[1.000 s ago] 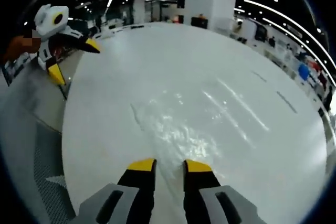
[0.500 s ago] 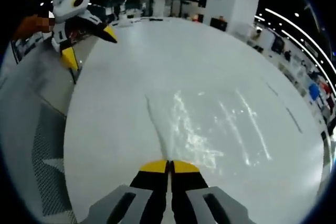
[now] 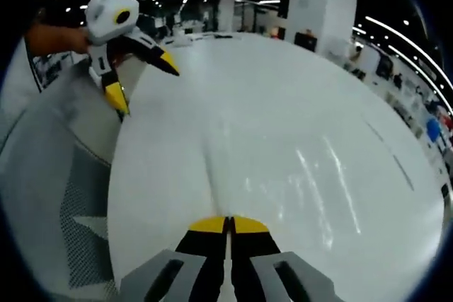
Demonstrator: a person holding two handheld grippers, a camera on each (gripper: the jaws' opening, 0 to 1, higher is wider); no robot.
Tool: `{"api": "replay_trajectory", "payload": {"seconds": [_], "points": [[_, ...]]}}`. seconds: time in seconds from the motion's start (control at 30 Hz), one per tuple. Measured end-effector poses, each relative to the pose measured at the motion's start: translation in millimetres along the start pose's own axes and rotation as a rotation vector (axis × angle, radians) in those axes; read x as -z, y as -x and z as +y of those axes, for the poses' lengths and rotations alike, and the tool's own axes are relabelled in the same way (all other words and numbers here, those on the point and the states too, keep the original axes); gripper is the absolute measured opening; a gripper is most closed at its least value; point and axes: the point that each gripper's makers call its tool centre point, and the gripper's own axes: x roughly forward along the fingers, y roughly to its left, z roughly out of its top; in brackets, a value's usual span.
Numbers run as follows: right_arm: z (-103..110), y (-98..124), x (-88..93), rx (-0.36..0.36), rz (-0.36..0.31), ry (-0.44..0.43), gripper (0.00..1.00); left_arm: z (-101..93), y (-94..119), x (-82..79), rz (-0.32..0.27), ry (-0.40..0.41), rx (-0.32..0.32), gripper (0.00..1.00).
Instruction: Open the resealable bag by pulling the two sides of the seal apart until the entire bag opening is separated and visibly accessible.
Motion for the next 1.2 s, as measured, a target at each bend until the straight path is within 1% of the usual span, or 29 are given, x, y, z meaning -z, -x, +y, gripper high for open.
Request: {"api": "replay_trajectory", "payload": {"seconds": [0.13,0.3,0.4,0.57,0.63,0.7,0.87,0.97,1.1,1.17,1.2], "points": [[7.9,3.6,-5.2,-0.035,-0.008,0.013,0.00,-3.2,-4.3,-7.4,-0.018,-0.037,-0.005,0.66],[11.8,8.6,-14.2,-0.059,-0.018,0.024,0.00,-8.8,-13.0,-11.3,-0.016,-0.064,0.008,0.66],[16.0,12.7,-21.0,-0.080,-0.023,0.036,0.00,-11.3,-16.5,-17.2,-0.019,-0.098,0.015,0.65],[22.2,14.5,-25.7,-0.100,-0.003,0.051,0.00,-13.2,-20.2,-27.9,-0.024,-0.141,0.021,0.64],[23.6,14.7,-28.2,-0.105,-0.005,0.045,0.00,-14.8,-22.0,-31.7,-0.029,-0.162,0.028,0.63],[25.4,13.9,-29.7,-0.110,-0.002,0.043,0.00,-16.6,-23.2,-33.4,-0.022,-0.188,0.033,0.63],[30.8,12.9,-31.9,-0.131,0.004,0.060,0.00,-20.2,-26.4,-37.6,-0.020,-0.223,0.049,0.61],[30.8,12.5,-31.7,-0.132,0.009,0.068,0.00,-21.4,-28.5,-37.9,-0.003,-0.274,0.056,0.60],[32.5,12.7,-31.8,-0.136,0.011,0.070,0.00,-23.6,-31.6,-39.4,-0.006,-0.308,0.067,0.56],[34.7,13.2,-31.9,-0.141,0.015,0.078,0.00,-24.1,-33.7,-38.7,0.000,-0.344,0.062,0.54],[35.5,13.6,-32.4,-0.145,0.015,0.077,0.00,-24.4,-34.1,-38.6,0.001,-0.349,0.062,0.52]]}}
